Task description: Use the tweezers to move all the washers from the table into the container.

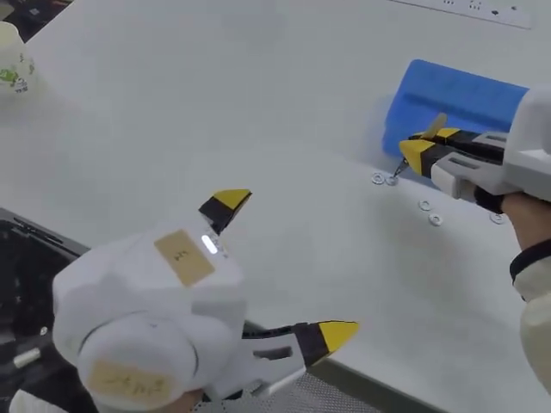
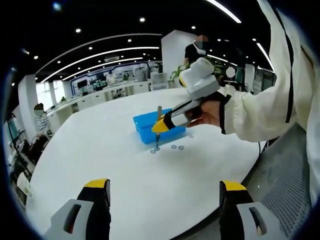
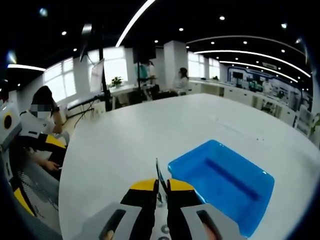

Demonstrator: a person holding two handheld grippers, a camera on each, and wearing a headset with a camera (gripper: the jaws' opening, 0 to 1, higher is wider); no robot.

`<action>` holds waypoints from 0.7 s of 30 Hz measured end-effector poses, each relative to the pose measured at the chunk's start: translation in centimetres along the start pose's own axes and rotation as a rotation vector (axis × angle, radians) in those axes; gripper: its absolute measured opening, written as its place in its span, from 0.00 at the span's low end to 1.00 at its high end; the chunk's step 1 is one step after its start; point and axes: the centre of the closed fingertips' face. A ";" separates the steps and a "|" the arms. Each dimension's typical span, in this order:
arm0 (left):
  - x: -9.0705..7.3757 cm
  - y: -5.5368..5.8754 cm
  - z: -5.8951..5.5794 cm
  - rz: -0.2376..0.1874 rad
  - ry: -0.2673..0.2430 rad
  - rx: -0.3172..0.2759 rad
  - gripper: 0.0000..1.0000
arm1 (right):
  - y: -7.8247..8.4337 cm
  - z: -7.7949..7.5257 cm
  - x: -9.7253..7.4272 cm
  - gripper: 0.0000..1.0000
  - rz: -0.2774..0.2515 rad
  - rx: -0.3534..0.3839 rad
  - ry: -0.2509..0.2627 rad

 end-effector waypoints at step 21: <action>0.1 0.3 -0.1 0.018 0.004 0.007 0.90 | 0.1 0.1 0.0 0.01 0.010 -0.039 0.014</action>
Point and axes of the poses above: the centre of the closed fingertips' face, and the gripper's own axes: x roughly forward along the fingers, z roughly to its left, y roughly out of its underside, and after that the axes turned 1 degree about -z, right-handed
